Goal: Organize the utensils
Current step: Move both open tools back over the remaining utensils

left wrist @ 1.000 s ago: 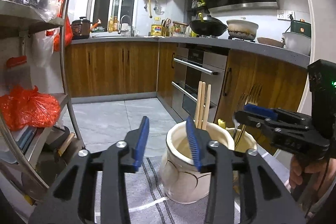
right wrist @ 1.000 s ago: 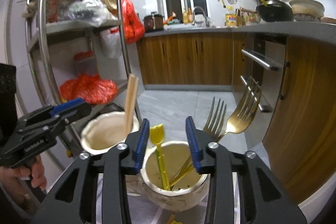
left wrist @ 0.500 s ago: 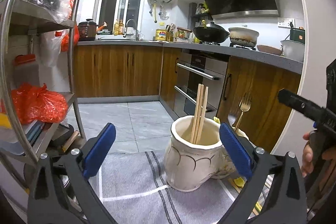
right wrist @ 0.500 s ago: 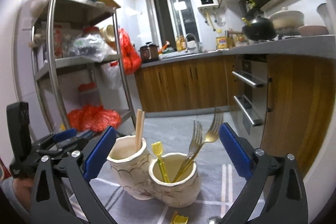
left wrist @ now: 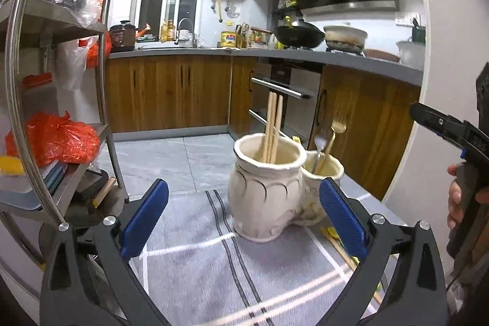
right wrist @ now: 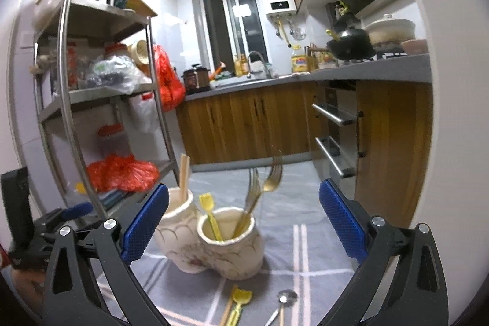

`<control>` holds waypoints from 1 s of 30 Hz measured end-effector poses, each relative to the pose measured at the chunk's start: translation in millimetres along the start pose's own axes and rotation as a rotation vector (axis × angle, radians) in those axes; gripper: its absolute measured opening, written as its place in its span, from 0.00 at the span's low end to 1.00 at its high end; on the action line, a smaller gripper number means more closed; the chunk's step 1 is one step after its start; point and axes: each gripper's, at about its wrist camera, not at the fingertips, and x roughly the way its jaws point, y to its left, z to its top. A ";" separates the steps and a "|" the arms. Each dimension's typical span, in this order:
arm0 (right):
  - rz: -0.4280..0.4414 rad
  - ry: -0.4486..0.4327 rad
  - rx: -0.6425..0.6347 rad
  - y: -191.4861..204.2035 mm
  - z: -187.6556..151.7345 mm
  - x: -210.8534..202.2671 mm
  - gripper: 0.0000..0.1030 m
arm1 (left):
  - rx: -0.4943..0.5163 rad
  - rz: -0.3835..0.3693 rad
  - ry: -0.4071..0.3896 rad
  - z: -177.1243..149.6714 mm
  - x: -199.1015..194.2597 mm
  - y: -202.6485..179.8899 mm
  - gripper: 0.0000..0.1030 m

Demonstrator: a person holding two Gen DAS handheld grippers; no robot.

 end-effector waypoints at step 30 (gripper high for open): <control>-0.159 0.374 -0.014 -34.9 -85.1 31.5 0.95 | 0.098 -0.011 0.204 -63.2 28.9 -32.0 0.95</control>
